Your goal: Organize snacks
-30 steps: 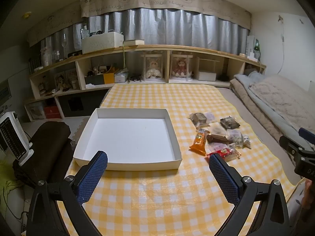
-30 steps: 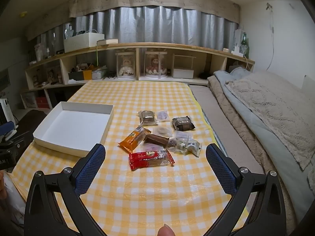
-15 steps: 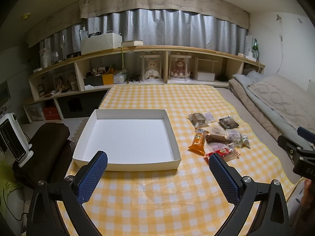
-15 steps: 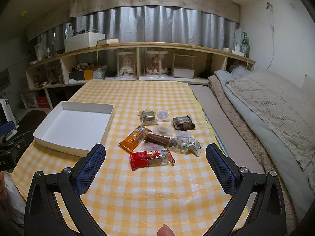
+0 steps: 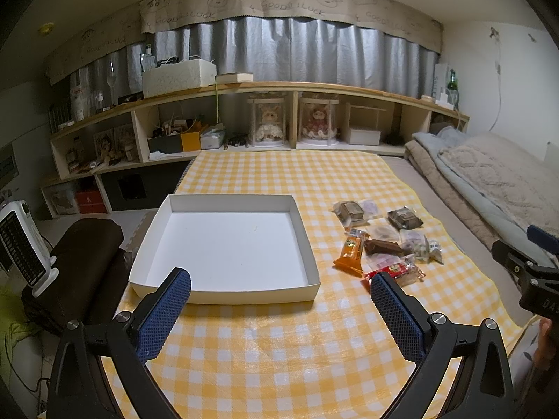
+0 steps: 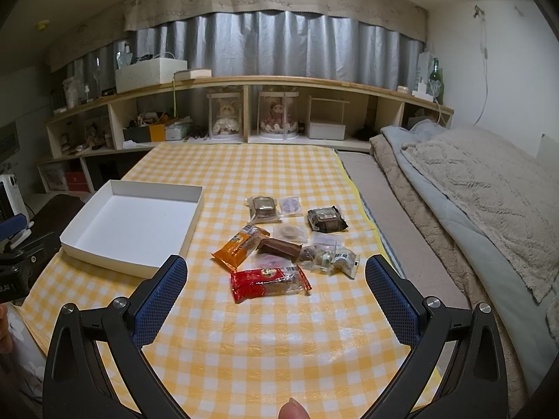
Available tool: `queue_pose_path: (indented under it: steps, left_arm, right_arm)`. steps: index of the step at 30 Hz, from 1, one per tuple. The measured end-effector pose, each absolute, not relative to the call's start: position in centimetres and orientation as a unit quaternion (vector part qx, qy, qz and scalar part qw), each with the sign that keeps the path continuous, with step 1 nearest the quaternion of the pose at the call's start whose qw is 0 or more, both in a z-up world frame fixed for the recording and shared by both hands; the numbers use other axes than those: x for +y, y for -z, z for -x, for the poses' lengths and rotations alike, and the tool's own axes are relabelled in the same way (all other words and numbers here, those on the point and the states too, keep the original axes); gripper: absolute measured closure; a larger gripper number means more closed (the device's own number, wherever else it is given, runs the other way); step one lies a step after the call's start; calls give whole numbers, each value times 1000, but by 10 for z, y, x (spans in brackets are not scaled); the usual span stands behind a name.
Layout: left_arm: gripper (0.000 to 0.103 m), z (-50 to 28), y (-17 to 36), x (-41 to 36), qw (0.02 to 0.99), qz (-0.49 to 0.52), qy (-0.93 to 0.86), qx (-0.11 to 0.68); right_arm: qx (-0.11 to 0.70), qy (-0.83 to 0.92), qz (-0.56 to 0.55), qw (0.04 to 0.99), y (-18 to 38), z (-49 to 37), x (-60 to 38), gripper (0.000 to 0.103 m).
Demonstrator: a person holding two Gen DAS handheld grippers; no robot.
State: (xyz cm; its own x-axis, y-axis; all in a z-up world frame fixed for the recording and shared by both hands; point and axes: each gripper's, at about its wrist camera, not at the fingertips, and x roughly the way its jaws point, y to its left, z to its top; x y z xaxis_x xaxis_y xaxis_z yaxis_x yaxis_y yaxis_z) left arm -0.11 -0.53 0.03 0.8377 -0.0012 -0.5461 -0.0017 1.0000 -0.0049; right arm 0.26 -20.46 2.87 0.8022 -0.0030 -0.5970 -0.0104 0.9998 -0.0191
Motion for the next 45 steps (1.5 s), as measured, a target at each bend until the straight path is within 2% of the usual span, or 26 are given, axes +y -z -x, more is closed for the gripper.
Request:
queue_pose_path:
  steps: [45]
  left_arm:
    - [0, 2, -1, -11, 959, 3, 2, 284]
  right_arm:
    - [313, -3, 14, 950, -29, -2, -204, 0]
